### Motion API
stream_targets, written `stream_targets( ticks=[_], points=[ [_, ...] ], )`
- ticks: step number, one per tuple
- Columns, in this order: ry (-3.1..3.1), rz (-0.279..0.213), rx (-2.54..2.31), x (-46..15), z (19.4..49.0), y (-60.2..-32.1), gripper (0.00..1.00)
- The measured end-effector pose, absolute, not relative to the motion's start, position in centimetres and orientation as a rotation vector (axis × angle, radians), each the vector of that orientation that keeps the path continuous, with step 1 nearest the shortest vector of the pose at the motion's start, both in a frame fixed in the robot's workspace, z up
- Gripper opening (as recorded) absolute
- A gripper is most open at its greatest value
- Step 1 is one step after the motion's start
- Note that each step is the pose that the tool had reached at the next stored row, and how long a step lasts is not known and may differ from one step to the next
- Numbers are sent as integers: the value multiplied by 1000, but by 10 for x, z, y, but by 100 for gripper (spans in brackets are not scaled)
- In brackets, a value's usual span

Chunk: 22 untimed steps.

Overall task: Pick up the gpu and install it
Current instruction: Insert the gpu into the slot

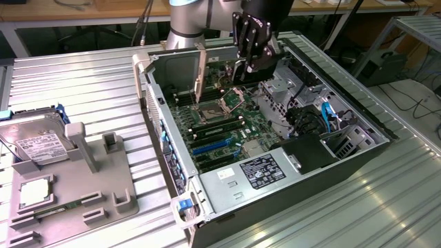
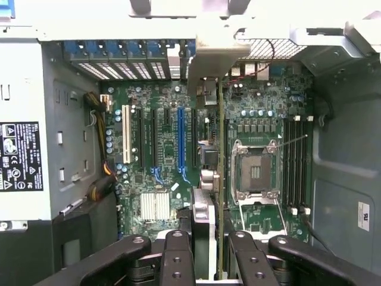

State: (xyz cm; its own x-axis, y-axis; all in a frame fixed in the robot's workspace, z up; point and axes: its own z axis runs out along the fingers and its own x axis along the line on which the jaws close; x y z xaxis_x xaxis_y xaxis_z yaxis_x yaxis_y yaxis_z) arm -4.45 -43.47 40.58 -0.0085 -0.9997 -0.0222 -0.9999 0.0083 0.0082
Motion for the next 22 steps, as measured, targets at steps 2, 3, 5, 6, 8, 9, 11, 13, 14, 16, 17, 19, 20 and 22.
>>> stream_targets(
  ticks=[2, 3, 5, 6, 8, 9, 11, 13, 14, 16, 17, 19, 20, 22],
  points=[
    [2224, 33, -2205, -45, 405, -433, 28],
    [2224, 33, -2205, -44, 404, -433, 28],
    [2223, 33, -2205, -44, 403, -432, 28],
    [2224, 33, -2205, -45, 403, -432, 28],
    [2224, 33, -2205, -45, 402, -432, 28],
    [2224, 33, -2205, -45, 402, -432, 28],
    [2224, 33, -2205, -45, 401, -432, 28],
    [2224, 33, -2205, -45, 399, -432, 28],
    [2224, 33, -2205, -45, 399, -432, 28],
    [2224, 33, -2205, -45, 398, -432, 28],
    [2220, 33, -2209, -45, 398, -432, 28],
    [2200, 34, -2229, -45, 397, -432, 28],
    [2199, 34, -2230, -45, 397, -432, 28],
    [2198, 34, -2230, -45, 397, -432, 28]
  ],
)
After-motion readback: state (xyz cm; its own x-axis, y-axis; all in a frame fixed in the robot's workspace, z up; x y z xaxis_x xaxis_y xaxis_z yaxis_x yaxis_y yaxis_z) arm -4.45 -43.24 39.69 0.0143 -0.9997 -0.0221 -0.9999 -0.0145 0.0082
